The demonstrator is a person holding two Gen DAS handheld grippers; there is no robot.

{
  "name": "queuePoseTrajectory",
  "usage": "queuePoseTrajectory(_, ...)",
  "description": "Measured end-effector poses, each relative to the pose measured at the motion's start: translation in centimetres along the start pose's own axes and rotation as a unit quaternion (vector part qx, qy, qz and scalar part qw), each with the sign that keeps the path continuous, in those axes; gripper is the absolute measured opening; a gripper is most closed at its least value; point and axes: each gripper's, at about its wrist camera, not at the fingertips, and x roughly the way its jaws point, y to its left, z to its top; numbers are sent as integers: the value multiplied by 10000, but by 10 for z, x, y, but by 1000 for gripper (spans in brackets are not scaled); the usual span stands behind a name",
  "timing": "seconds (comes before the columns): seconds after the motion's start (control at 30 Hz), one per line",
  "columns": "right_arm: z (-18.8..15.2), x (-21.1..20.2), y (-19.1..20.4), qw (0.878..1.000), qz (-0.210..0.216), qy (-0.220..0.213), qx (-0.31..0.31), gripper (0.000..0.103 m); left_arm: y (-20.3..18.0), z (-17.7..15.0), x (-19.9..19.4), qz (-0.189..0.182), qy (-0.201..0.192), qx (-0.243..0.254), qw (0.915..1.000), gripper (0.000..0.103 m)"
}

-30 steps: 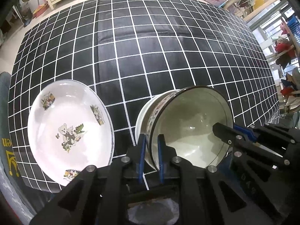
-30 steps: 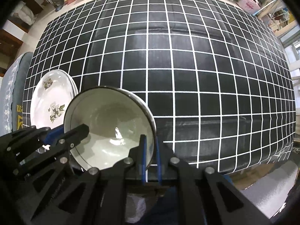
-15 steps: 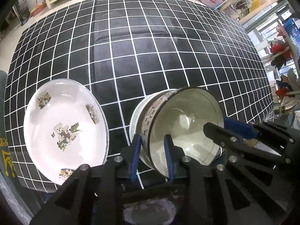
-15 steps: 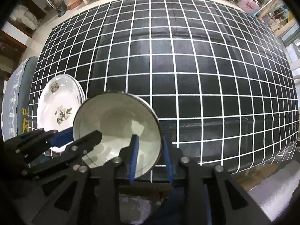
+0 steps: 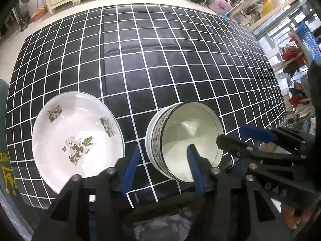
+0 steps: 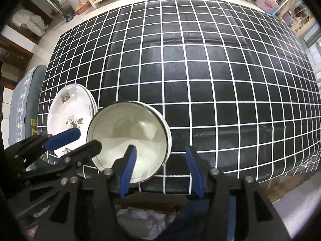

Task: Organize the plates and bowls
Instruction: 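Tilt the floral-patterned bowl and lower it into the white bowls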

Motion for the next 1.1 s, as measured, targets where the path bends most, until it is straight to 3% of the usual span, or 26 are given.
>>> queuePoseTrajectory(0.53, 12, 45, -24, 9927, 859, 348, 773, 59, 14, -1, 51, -647, 521, -139, 9965, 49)
queuePoseTrajectory(0.8, 18, 63, -31, 9851, 1239, 502, 1083, 59, 9, 1, 61, -611, 602, -27, 9963, 50)
queuePoseTrajectory(1.1, 15, 75, -28, 9852, 1186, 635, 1064, 61, -5, 2, 79, -428, 652, 126, 9969, 52)
